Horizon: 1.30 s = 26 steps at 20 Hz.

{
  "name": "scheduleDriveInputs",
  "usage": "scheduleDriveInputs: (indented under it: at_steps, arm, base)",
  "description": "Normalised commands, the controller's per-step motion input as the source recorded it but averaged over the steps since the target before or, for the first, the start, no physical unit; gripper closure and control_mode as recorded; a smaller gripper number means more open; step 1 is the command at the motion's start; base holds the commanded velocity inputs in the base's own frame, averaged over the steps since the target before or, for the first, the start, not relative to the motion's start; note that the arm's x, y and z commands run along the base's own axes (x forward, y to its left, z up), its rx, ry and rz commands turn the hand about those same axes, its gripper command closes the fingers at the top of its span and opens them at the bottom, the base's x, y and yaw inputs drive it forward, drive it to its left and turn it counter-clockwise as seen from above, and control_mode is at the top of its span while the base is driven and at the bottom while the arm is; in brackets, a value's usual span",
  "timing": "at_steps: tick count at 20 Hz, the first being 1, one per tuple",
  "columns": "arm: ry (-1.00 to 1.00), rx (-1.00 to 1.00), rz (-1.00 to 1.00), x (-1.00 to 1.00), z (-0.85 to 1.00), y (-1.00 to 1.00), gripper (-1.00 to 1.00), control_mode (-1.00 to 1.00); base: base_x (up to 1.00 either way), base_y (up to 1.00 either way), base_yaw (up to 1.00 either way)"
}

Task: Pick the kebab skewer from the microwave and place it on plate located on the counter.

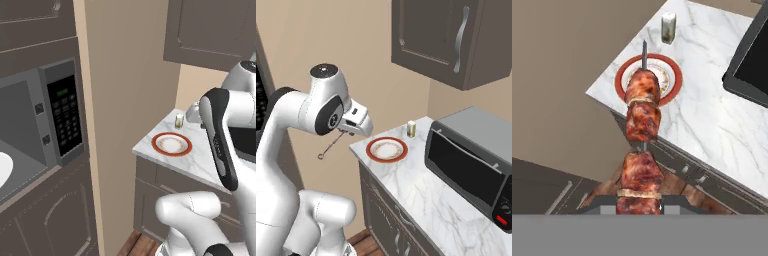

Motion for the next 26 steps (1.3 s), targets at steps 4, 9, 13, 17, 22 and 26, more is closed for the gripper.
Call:
scheduleDriveInputs:
  at_steps: [4, 9, 13, 17, 22, 26]
  arm:
    - [0.17, 0.0, 0.0, 0.95, -0.87, 0.0, 1.0, -1.0]
    - [0.14, 0.0, 0.0, 0.75, -0.88, 0.0, 1.0, -1.0]
    - [0.03, 0.02, 0.0, 0.67, -0.53, -0.08, 1.0, -1.0]
    - [0.0, 0.03, 0.0, 0.65, -0.43, -0.05, 1.0, -1.0]
    - [0.0, 0.01, 0.0, 0.75, -0.42, 0.0, 1.0, -1.0]
    - [0.0, 0.0, 0.0, 0.74, -0.41, 0.0, 1.0, -1.0]
  base:
    - [0.0, 0.0, 0.0]
    - [0.0, 0.0, 0.0]
    - [0.0, 0.0, 0.0]
    - [0.0, 0.0, 0.0]
    - [0.0, 0.0, 0.0]
    - [0.0, 0.0, 0.0]
